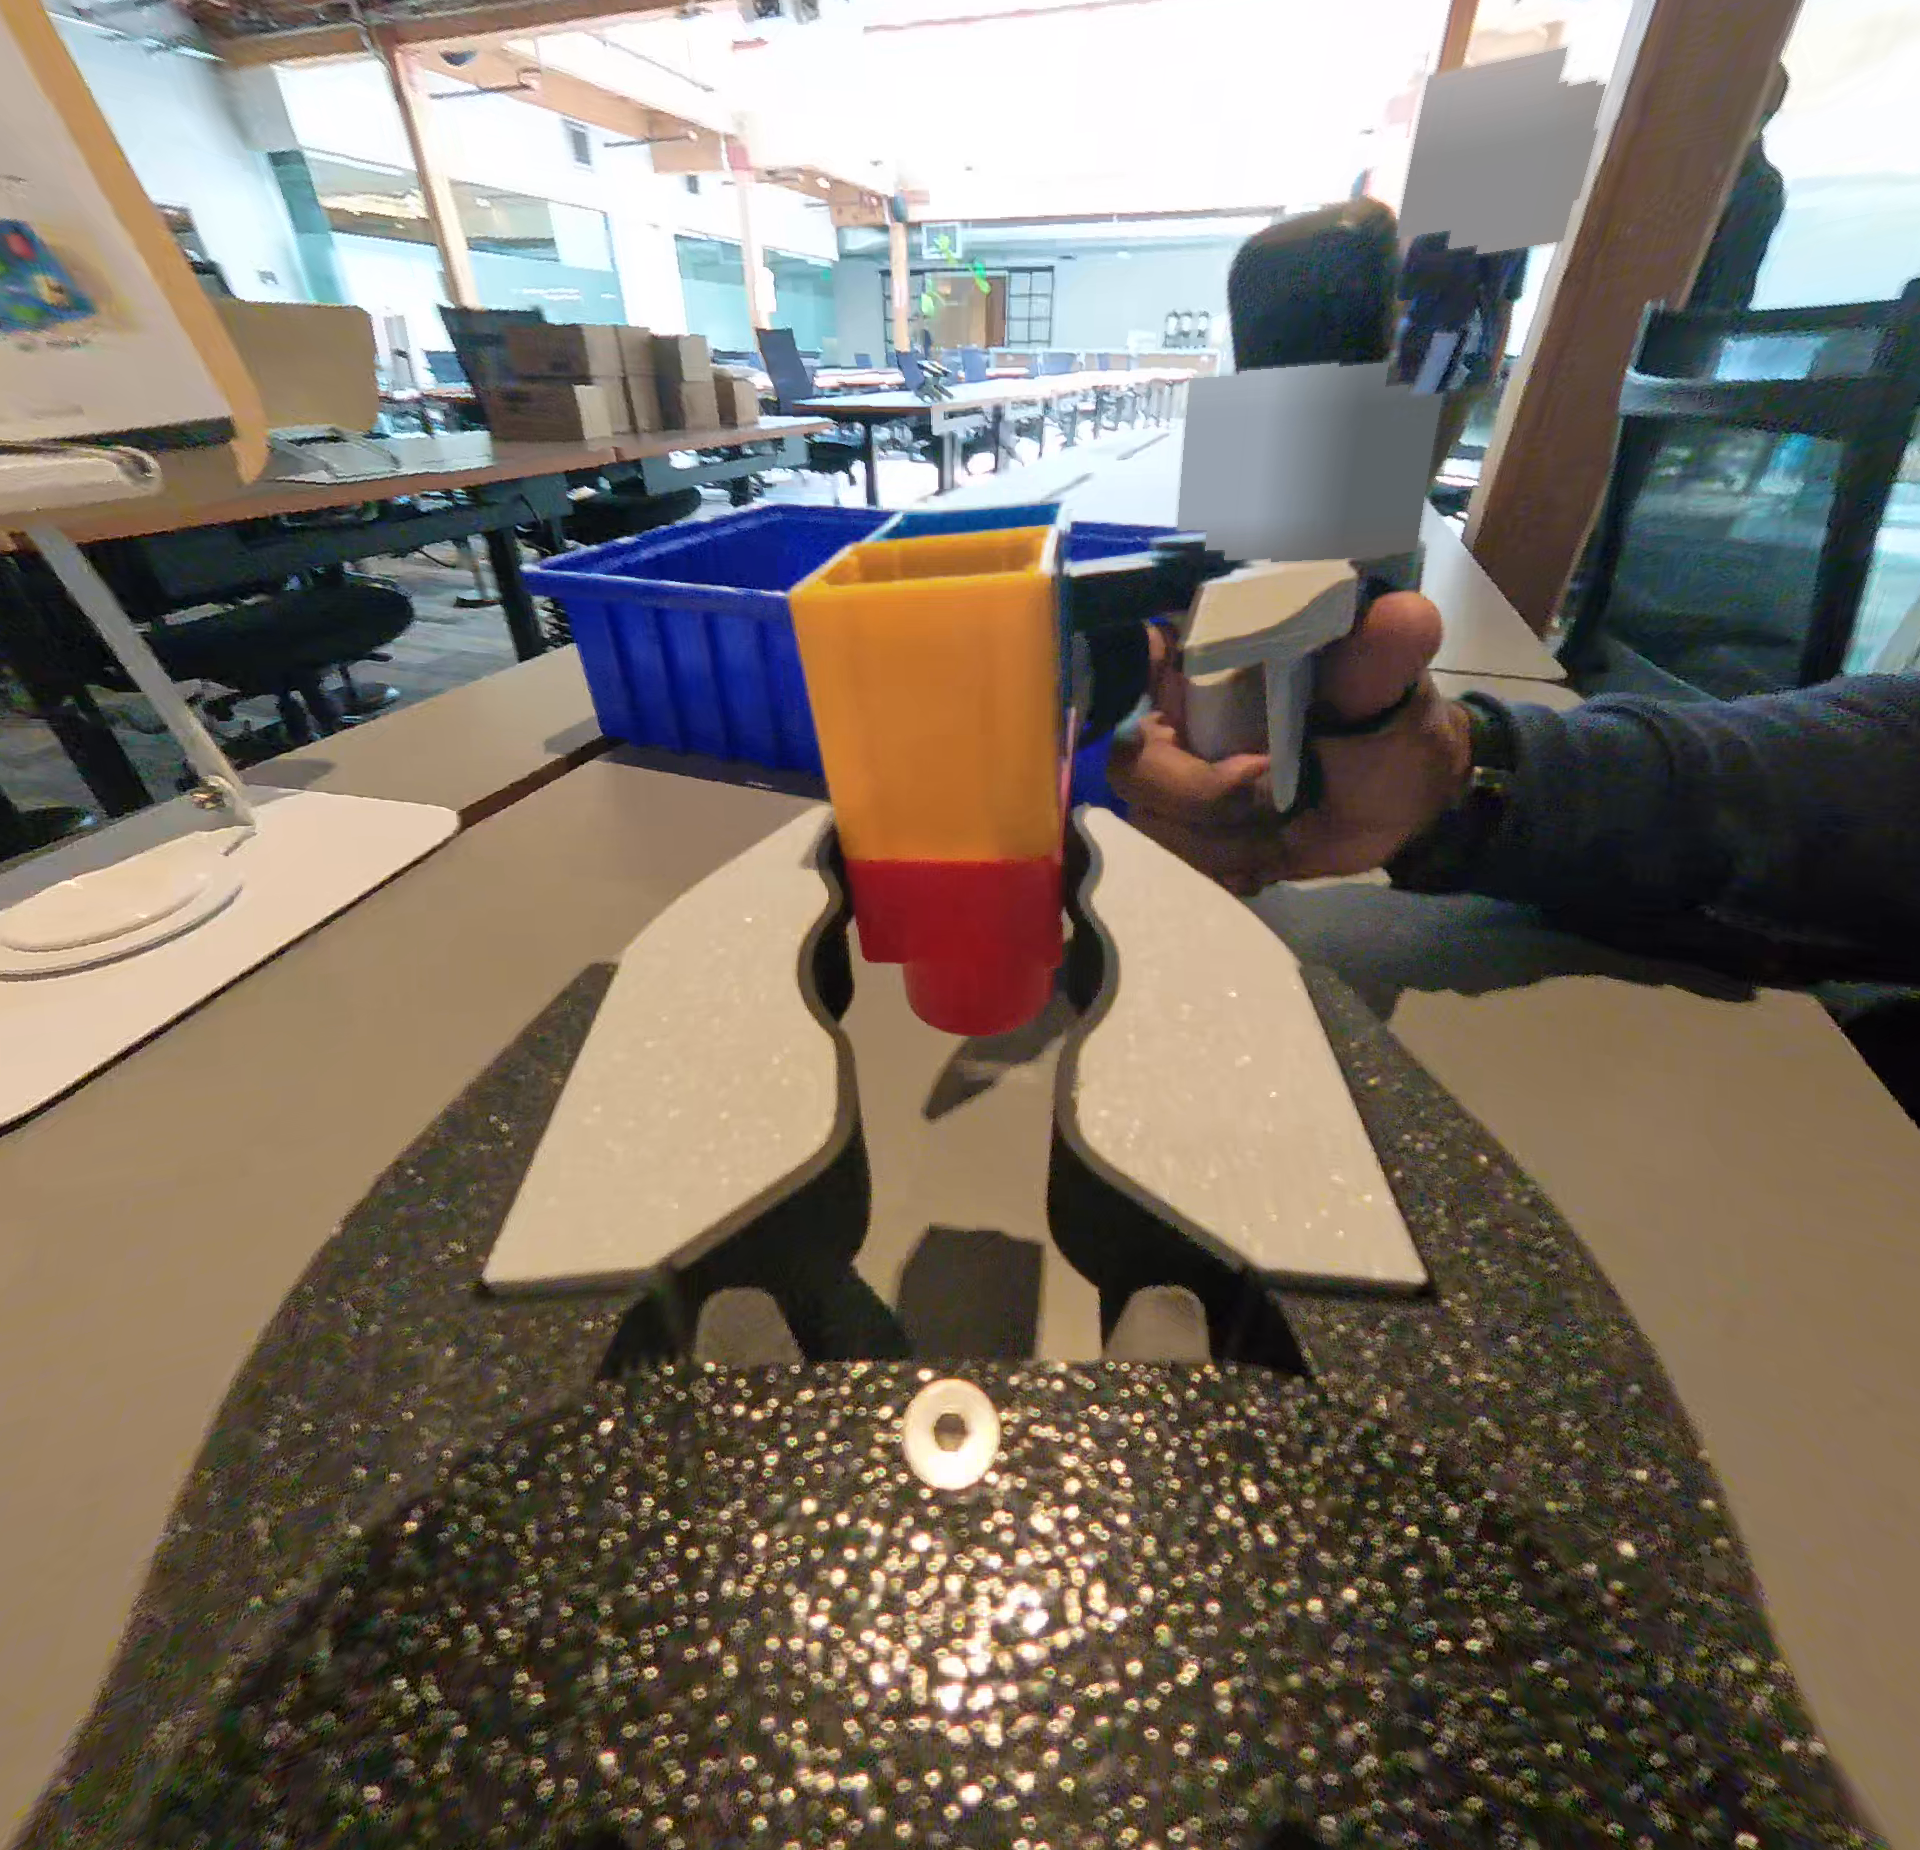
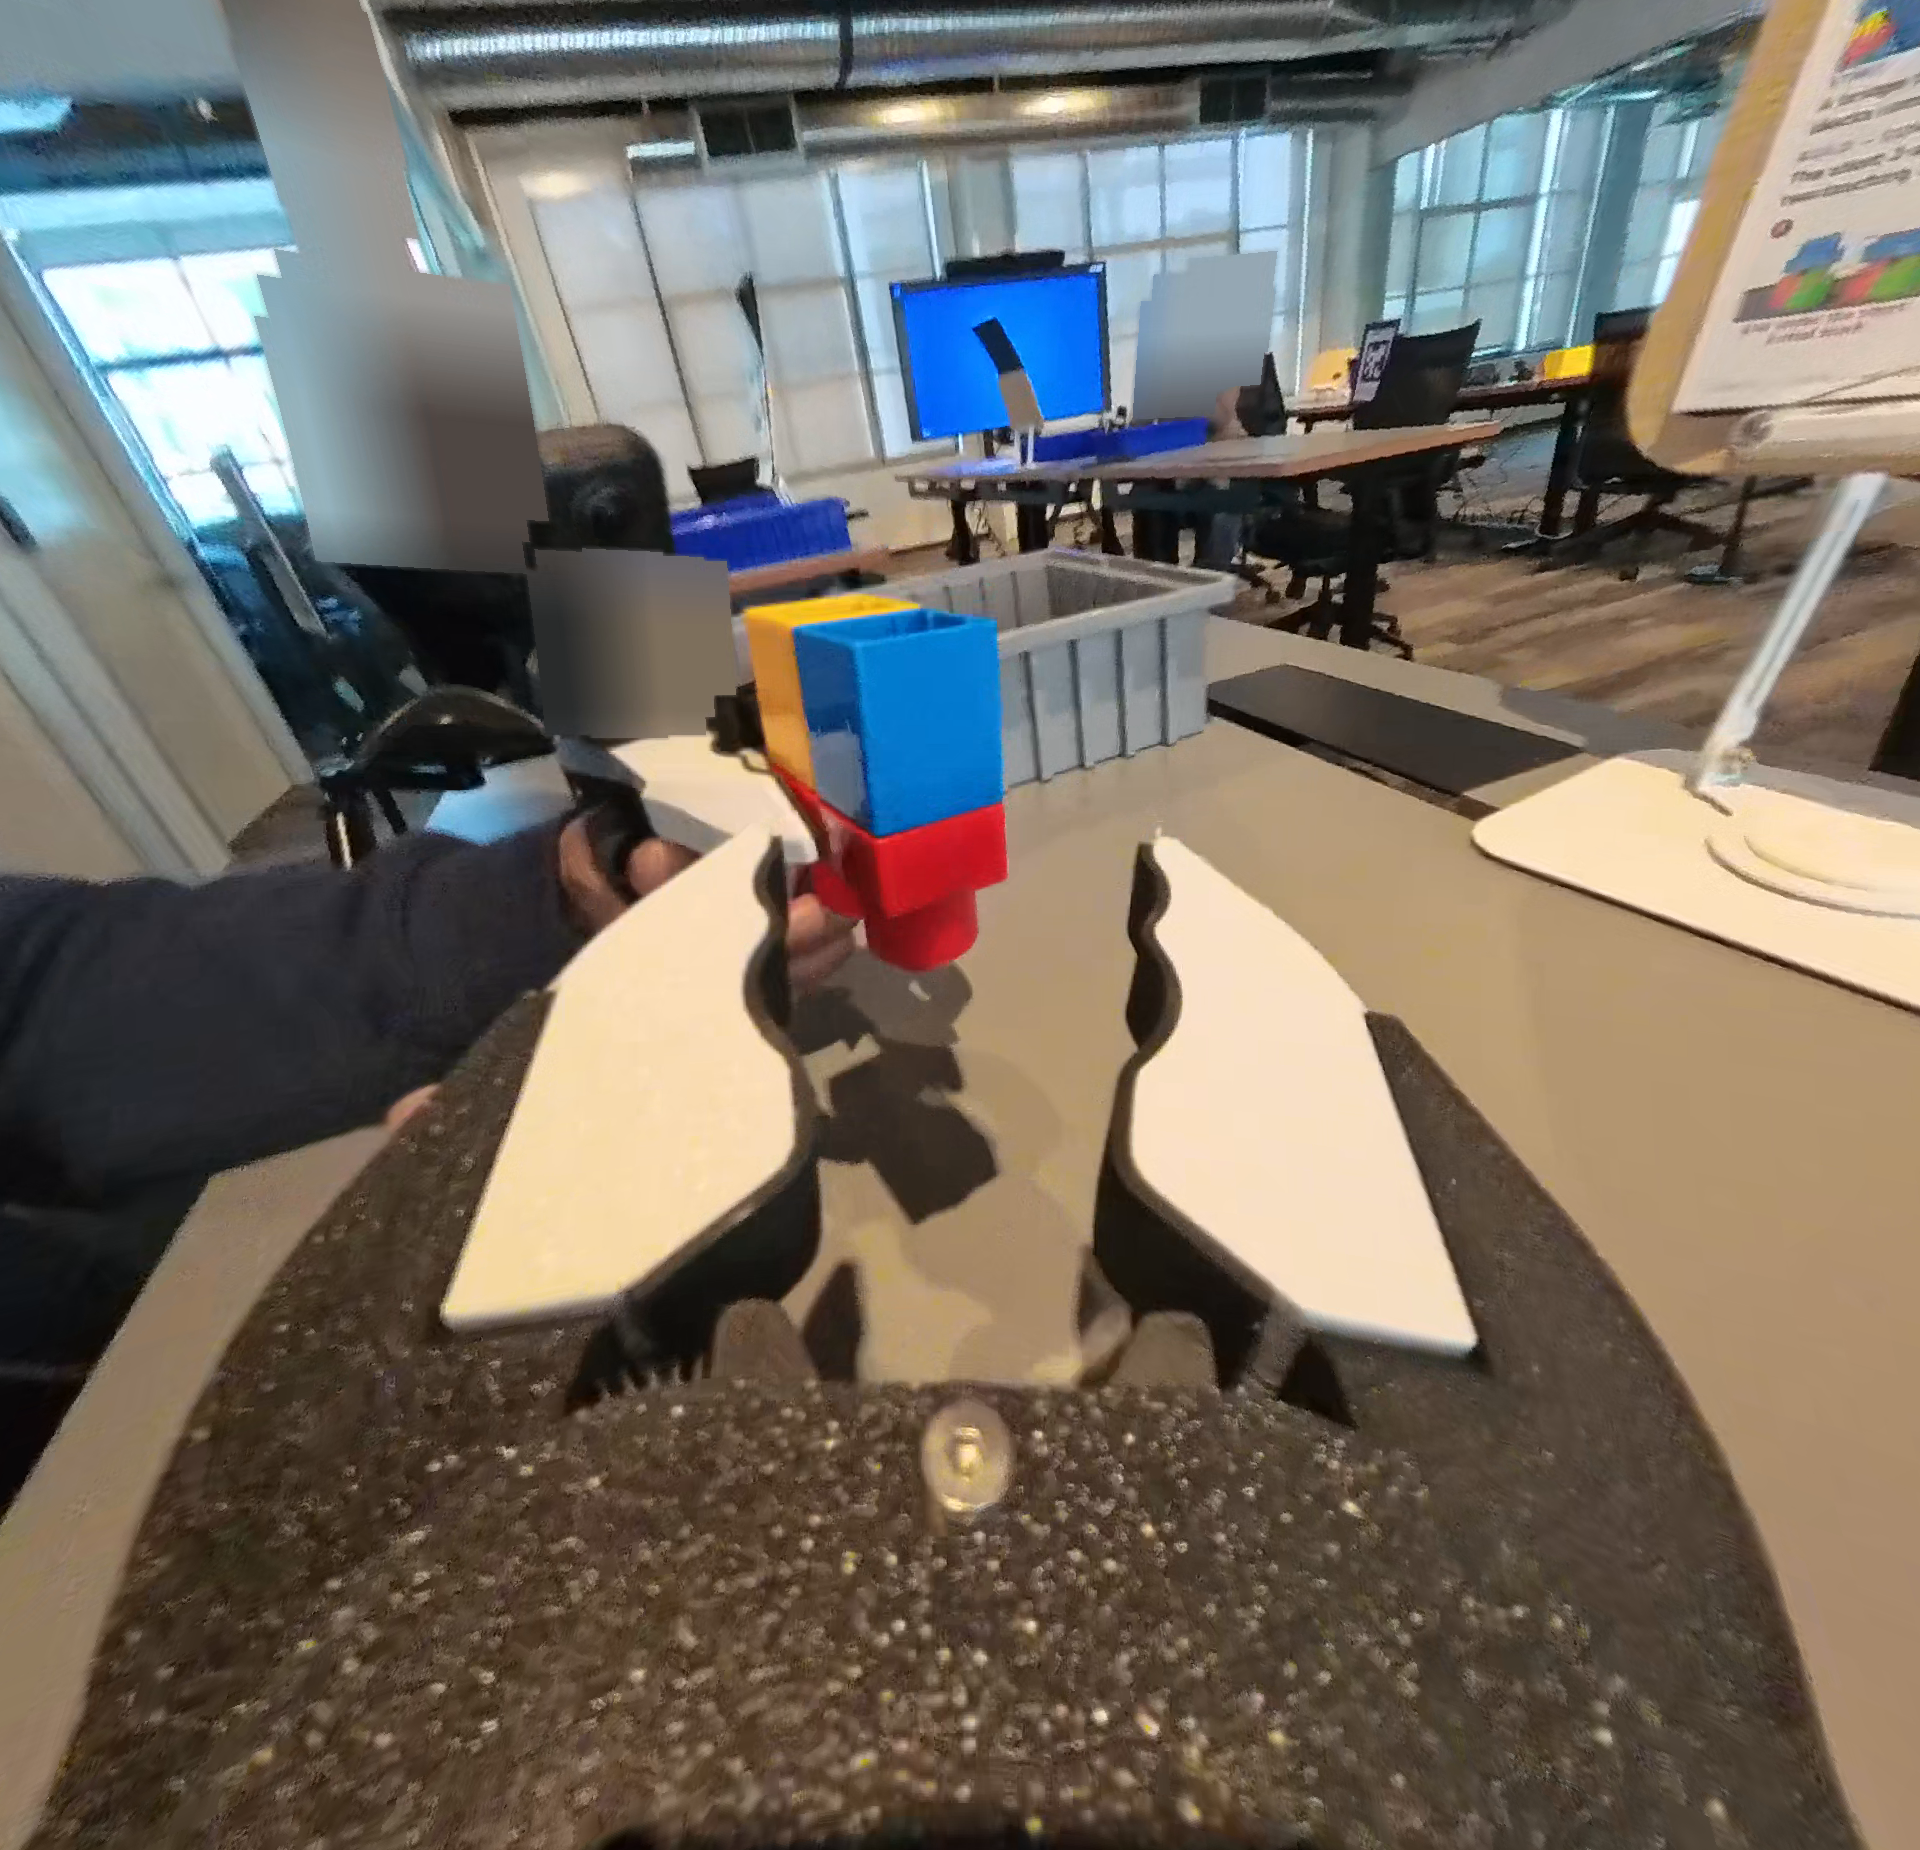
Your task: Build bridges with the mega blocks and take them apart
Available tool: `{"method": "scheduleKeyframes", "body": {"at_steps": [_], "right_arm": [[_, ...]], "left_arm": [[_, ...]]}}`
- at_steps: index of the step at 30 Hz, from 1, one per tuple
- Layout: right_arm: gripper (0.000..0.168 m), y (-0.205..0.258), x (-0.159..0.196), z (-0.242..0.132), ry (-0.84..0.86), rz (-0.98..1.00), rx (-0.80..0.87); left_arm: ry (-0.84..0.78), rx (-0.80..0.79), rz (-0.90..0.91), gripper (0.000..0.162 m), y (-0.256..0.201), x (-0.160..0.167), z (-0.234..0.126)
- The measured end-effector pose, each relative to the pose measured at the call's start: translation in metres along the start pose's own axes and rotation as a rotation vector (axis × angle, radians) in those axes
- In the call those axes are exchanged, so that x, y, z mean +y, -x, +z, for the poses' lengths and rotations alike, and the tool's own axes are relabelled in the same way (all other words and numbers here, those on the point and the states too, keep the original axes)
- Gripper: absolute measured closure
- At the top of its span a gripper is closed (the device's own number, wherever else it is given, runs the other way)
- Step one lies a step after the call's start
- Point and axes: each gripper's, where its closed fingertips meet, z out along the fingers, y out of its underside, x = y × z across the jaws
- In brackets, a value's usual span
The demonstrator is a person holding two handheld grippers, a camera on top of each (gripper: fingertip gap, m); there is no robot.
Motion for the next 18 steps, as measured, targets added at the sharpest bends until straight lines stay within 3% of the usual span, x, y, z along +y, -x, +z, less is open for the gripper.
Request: {"method": "scheduleKeyframes", "body": {"at_steps": [12,15,18], "right_arm": [[0.098,0.025,0.018,-0.001,0.136,0.016,-0.202],[0.101,0.029,0.020,0.000,0.155,0.002,-0.213],[0.117,0.037,0.025,0.000,0.187,-0.004,-0.255]], "left_arm": [[0.157,0.169,0.069,0.125,-0.032,0.027,0.009],[0.168,0.194,0.077,0.125,-0.038,0.029,0.011],[0.178,0.209,0.084,0.125,-0.041,0.032,0.013]]}}
